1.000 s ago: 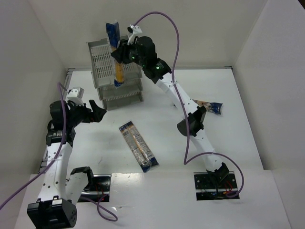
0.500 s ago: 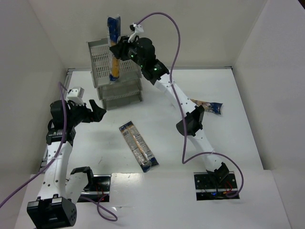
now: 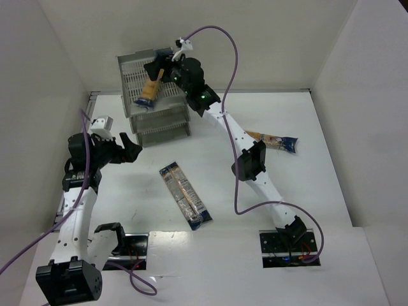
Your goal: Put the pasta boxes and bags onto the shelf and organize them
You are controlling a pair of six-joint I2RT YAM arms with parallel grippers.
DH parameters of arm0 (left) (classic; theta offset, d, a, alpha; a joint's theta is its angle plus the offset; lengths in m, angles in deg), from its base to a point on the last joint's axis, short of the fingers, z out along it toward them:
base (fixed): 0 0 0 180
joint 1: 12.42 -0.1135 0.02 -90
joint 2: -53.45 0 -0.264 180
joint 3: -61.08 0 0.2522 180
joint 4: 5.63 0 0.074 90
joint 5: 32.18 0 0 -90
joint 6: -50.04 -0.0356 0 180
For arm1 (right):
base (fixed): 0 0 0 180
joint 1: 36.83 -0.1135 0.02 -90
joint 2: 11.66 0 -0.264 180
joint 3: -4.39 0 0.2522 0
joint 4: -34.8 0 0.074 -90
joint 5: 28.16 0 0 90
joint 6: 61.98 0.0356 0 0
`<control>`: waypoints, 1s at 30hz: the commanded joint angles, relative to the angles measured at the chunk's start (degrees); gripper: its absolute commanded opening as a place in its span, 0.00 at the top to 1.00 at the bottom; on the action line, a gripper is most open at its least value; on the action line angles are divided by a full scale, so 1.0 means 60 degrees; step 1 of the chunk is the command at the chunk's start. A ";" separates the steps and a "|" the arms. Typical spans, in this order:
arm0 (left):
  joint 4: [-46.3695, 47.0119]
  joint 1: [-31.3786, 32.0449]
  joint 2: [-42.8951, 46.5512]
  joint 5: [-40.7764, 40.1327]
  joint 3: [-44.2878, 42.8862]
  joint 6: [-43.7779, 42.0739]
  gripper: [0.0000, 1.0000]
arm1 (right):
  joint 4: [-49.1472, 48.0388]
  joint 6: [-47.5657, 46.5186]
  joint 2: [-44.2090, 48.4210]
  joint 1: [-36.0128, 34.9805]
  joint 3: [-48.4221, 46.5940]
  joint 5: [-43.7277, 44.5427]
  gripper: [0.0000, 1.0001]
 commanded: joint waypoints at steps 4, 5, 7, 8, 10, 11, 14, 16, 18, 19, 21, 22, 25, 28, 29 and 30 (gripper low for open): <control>0.0361 -0.0154 -0.0085 0.0056 -0.0055 0.0002 0.01 | -0.0818 -0.0854 0.0110 -0.0011 -0.0601 -0.0152 0.15; 0.0361 -0.0154 -0.0086 0.0056 -0.0055 0.0002 0.01 | -0.0701 -0.0986 0.0110 -0.0011 -0.0690 -0.0342 0.15; 0.0361 -0.0154 -0.0086 0.0056 -0.0055 0.0002 0.01 | -0.0584 -0.1699 0.0314 -0.0011 -0.1069 -0.0650 0.15; 0.0361 -0.0154 -0.0086 0.0056 -0.0055 0.0002 0.01 | -0.0307 -0.2111 0.0416 -0.0011 -0.1217 -0.0826 0.13; 0.0361 -0.0154 -0.0086 0.0056 -0.0055 0.0002 0.01 | 0.0293 -0.3134 0.0810 -0.0113 -0.1626 -0.1178 0.11; 0.0361 -0.0154 0.0030 0.0056 -0.0055 0.0002 0.01 | 0.1181 -0.3387 0.0958 -0.0113 -0.1715 -0.1179 0.11; 0.0361 -0.0256 0.0236 -0.0032 -0.0055 0.0002 0.01 | 0.3623 -0.4104 0.1586 -0.0113 -0.1804 -0.0844 0.04; 0.0448 -0.0358 0.0470 -0.0032 0.0135 0.0002 0.01 | 0.4933 -0.4326 0.1954 -0.0113 -0.1295 -0.0725 0.00; 0.0449 -0.0563 0.0792 -0.0120 0.0252 0.0119 0.01 | 0.6367 -0.4618 0.2787 -0.0113 -0.0374 -0.0637 0.00; 0.0449 -0.0651 0.0924 -0.0120 0.0253 0.0206 0.01 | 0.6462 -0.4881 0.3284 -0.0113 0.1705 -0.0507 0.00; 0.0449 -0.0930 0.1377 -0.0120 0.0515 0.0309 0.01 | 0.6463 -0.5888 0.4773 -0.0229 0.3942 0.0209 0.00; 0.0449 -0.1018 0.1539 -0.0033 0.0603 0.0425 0.01 | 0.6347 -0.6112 0.5261 -0.0230 0.6099 0.0546 0.00; 0.0449 -0.1339 0.2227 -0.0032 0.0780 0.0544 0.01 | 0.5952 -0.6202 0.7282 -0.0230 1.0407 0.1340 0.00; 0.0537 -0.1618 0.2580 -0.0150 0.0882 0.0631 0.01 | 0.5440 -0.6304 0.8893 -0.0230 1.3593 0.0567 0.00; 0.0653 -0.1619 0.2725 -0.0150 0.0984 0.0631 0.01 | 0.5322 -0.6087 0.9044 -0.0332 1.4027 0.0376 0.00; 0.0654 -0.1706 0.2814 -0.0150 0.0985 0.0631 0.01 | 0.5190 -0.5925 0.9045 -0.0449 1.4582 -0.0032 0.00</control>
